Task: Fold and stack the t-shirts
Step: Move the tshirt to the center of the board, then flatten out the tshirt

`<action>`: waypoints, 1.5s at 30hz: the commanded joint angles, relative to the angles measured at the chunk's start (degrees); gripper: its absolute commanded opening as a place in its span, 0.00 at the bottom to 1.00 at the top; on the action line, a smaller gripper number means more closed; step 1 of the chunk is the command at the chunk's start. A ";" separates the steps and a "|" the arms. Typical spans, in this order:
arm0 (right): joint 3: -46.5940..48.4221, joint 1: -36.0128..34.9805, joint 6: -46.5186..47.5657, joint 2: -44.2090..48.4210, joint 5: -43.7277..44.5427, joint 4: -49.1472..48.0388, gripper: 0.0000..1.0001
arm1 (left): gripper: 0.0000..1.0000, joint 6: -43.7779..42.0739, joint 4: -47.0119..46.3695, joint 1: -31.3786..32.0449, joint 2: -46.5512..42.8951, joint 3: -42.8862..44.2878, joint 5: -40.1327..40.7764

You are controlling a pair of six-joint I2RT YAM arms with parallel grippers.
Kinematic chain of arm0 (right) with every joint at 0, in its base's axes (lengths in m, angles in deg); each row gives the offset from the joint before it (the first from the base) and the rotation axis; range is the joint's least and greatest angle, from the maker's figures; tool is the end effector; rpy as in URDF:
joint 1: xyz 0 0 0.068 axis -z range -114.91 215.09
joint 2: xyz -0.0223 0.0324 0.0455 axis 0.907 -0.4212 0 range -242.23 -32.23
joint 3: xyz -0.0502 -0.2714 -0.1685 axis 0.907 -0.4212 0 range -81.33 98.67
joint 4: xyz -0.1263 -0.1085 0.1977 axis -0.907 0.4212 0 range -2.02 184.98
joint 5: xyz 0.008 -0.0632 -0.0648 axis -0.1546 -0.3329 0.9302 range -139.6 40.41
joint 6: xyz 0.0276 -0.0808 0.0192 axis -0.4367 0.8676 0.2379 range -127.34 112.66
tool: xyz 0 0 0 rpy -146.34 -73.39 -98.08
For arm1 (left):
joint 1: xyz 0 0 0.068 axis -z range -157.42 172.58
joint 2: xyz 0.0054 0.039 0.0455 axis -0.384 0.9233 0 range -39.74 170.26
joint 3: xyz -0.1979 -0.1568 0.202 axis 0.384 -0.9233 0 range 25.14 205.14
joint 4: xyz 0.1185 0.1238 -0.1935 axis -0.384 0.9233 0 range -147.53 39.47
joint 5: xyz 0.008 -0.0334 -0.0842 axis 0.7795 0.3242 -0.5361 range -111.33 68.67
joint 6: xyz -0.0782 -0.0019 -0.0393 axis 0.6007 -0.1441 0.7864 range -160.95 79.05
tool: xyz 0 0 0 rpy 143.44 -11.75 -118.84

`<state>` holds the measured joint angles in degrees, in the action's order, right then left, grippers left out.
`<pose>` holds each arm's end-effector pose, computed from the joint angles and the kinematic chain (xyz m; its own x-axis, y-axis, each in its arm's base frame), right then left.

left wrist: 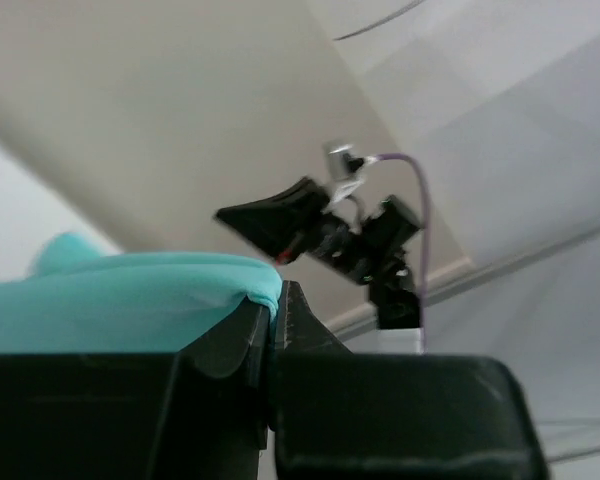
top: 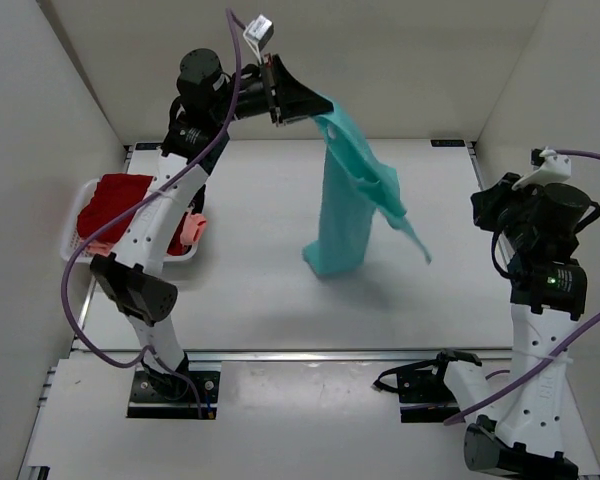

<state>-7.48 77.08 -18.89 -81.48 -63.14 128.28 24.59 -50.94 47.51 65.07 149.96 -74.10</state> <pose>0.1529 -0.0138 0.4676 -0.2631 0.2550 -0.9305 0.0348 0.9663 0.2550 0.3595 -0.2351 0.5862 -0.7843 -0.2427 -0.5709 0.5879 0.0029 -0.8089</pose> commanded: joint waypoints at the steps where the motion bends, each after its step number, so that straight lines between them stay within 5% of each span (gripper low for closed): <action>1: -1.77 0.58 -0.31 -0.49 -2.18 -2.32 0.00 | 0.00 -10.46 8.46 -3.30 -7.94 -8.35 3.10; 5: -4.41 -3.10 -1.45 -1.81 -4.04 -3.73 0.00 | 0.00 -22.38 27.67 -5.23 -10.86 -17.48 27.08; 6: -4.76 -3.72 -1.02 -3.20 -3.69 -4.25 0.00 | 0.08 -22.12 27.08 -5.76 -11.90 -22.11 30.24; 7: -4.76 -5.55 -1.02 -4.09 -3.51 -4.52 0.08 | 0.40 -20.55 26.46 -7.33 -13.39 -25.20 31.23; 8: -5.11 -7.75 -1.19 -4.97 -2.90 -4.78 0.21 | 0.57 -18.62 24.11 -8.92 -15.15 -30.54 31.24; 9: -5.64 -8.64 -1.63 -6.71 -1.68 -4.70 0.42 | 0.57 -17.47 23.56 -9.71 -15.78 -34.68 32.46; 10: -5.99 -10.56 -1.02 -7.69 -0.36 -4.96 0.53 | 0.56 -16.68 23.21 -10.94 -17.26 -38.21 32.73; 13: -10.54 -14.09 -1.19 -10.06 0.01 -6.62 0.59 | 0.58 -19.38 27.06 -11.66 -19.38 -41.31 38.25; 20: -21.01 -16.20 -1.90 -16.13 -2.28 -8.92 0.57 | 0.61 -26.60 37.26 -2.45 -18.86 -48.15 44.42; 26: -25.76 -21.74 -2.78 -21.32 2.20 -6.99 0.55 | 0.61 -20.20 34.99 10.83 -20.88 -65.28 43.02; 30: -30.33 -22.10 -4.44 -20.45 3.78 -7.86 0.56 | 0.62 -17.03 31.56 17.60 -16.76 -68.21 42.76; 45: -30.87 -18.67 -7.78 -19.65 11.78 -6.02 0.59 | 0.66 -9.46 27.51 28.77 7.06 -50.74 45.21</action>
<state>-40.59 57.30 -25.45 -102.20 -55.38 122.29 13.57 -21.57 74.53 69.27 95.05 -30.78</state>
